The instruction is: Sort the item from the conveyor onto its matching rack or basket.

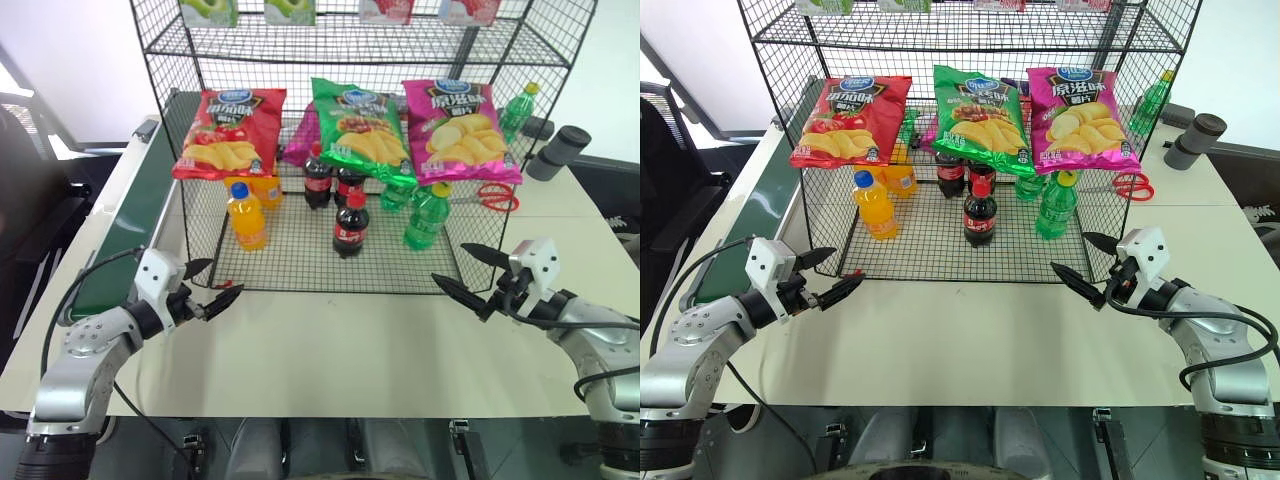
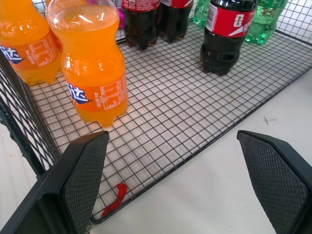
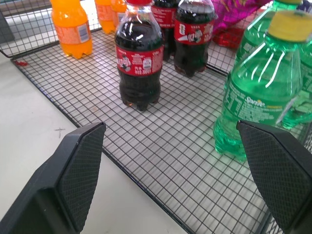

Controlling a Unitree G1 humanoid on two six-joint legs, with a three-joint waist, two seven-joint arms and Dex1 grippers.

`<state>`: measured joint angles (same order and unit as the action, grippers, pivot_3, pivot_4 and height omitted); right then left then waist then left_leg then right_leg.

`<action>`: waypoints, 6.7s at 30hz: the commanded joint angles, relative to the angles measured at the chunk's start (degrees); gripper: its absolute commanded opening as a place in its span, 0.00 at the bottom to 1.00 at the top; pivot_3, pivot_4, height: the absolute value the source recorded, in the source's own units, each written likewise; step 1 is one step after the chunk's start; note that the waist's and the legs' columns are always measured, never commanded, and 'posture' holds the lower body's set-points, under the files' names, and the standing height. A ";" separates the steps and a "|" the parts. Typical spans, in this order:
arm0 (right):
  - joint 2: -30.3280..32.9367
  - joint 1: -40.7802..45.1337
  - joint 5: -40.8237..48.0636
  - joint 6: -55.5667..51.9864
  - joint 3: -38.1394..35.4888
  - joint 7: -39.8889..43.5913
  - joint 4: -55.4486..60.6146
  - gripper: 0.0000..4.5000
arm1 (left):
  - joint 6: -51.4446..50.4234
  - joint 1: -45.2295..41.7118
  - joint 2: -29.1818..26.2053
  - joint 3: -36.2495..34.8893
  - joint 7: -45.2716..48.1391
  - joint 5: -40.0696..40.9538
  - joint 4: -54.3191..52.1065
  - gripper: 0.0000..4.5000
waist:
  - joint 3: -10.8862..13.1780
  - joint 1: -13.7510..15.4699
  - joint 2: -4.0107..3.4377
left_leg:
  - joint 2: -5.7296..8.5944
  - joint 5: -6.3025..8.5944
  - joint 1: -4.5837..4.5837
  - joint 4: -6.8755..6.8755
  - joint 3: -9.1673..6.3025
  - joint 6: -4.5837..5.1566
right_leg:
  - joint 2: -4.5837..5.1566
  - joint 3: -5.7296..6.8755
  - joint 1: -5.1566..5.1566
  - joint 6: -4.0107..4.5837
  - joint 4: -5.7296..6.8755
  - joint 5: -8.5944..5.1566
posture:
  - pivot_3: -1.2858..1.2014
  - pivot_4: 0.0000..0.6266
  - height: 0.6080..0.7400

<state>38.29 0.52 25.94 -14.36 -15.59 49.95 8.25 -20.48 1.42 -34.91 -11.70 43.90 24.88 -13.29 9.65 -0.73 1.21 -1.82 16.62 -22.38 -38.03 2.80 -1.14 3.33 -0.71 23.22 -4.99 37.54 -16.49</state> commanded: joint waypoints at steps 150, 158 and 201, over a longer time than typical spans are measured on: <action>-12.66 10.36 -4.47 -3.14 12.94 -11.70 3.39 0.99 | 12.64 -4.14 11.96 -17.86 -26.27 -1.44 14.61 1.00 | -0.04 -0.12 0.06 | -0.01 0.00 0.15 -0.10 0.01 0.00 | 0.04 -0.09 0.01 0.00 0.30 0.00 | 0.52 0.24 1.00; -12.55 9.41 -5.17 -0.70 13.45 -10.28 3.17 0.99 | 12.71 -3.70 11.70 -17.65 -26.54 -2.07 14.50 1.00 | -0.04 -0.08 0.07 | 0.00 0.00 0.13 -0.10 0.01 0.00 | 0.04 -0.07 0.01 0.00 0.30 0.00 | 0.52 0.24 1.00; -14.22 7.08 -0.51 -1.69 19.11 -1.63 7.20 0.99 | 16.09 -5.22 12.03 -16.04 -27.86 -3.92 17.86 1.00 | -0.04 -0.13 0.07 | -0.01 0.00 0.09 -0.09 -0.03 -0.01 | 0.11 -0.04 0.02 0.00 0.24 0.00 | 0.52 0.24 1.00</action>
<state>24.27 7.36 25.38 -17.69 3.60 47.97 14.57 -5.67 -3.10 -22.51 -27.65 16.03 21.19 5.06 9.61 -0.86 1.27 -1.83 16.63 -22.29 -38.12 2.77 -1.15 3.44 -0.76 23.24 -4.98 37.79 -16.49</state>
